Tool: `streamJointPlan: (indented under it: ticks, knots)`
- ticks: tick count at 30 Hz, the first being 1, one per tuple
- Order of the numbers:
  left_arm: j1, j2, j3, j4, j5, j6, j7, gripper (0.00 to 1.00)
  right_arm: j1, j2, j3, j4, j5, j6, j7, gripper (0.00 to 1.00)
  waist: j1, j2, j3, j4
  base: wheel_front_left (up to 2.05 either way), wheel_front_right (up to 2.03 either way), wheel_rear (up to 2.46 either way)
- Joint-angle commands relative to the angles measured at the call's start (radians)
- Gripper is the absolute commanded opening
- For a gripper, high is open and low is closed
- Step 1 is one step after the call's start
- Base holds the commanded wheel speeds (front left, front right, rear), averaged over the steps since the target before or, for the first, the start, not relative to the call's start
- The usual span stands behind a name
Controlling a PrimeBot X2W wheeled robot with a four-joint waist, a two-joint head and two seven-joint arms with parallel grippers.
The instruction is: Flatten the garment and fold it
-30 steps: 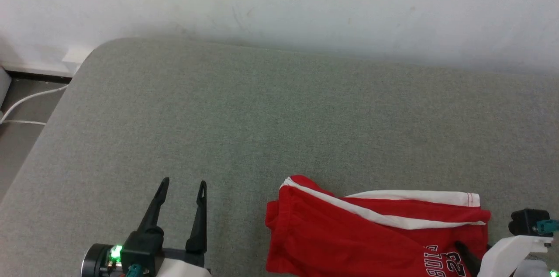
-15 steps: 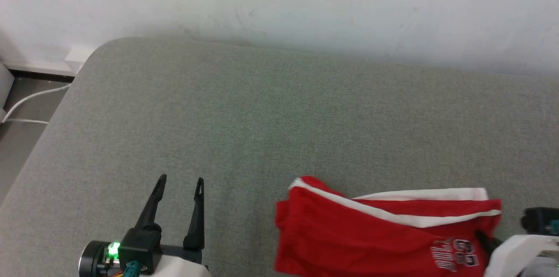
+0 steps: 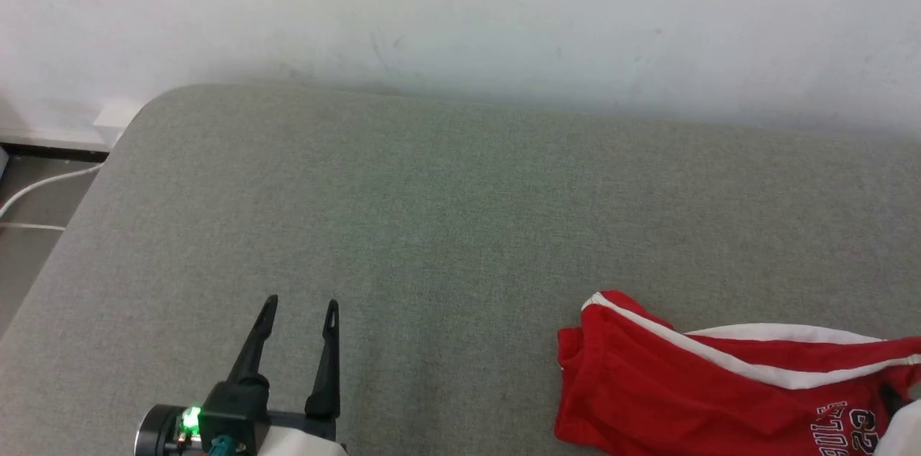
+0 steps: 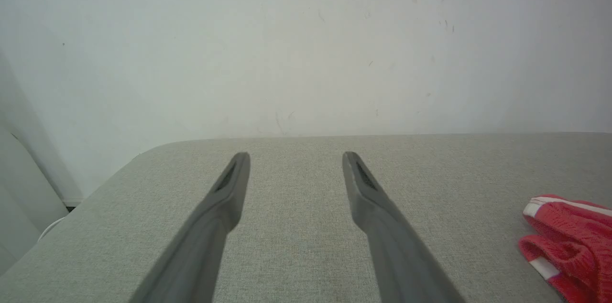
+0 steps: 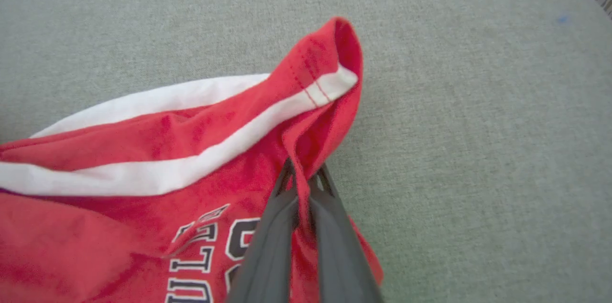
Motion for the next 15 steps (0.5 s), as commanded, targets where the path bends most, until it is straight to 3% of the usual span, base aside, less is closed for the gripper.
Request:
streamJointPlan:
  ticks: [1,7,15]
  knots:
    - [0.012,-0.002,0.005,0.004,0.011,-0.005,-0.005,1.00,0.003,0.005,0.001,-0.009,-0.001,-0.002,0.001,0.00,-0.0001,-0.0001,-0.006,-0.002,0.00,0.00,0.00]
    - [0.026,-0.005,0.011,0.007,0.011,-0.011,-0.005,1.00,0.036,0.050,0.056,-0.147,0.026,-0.002,0.049,0.00,-0.0001,-0.0001,-0.037,0.000,0.00,0.00,0.00]
    - [0.042,-0.009,0.016,0.001,0.014,-0.016,-0.005,1.00,0.088,0.137,0.203,-0.388,0.070,-0.002,0.185,0.00,-0.0001,-0.0001,-0.065,0.015,0.00,0.00,0.00]
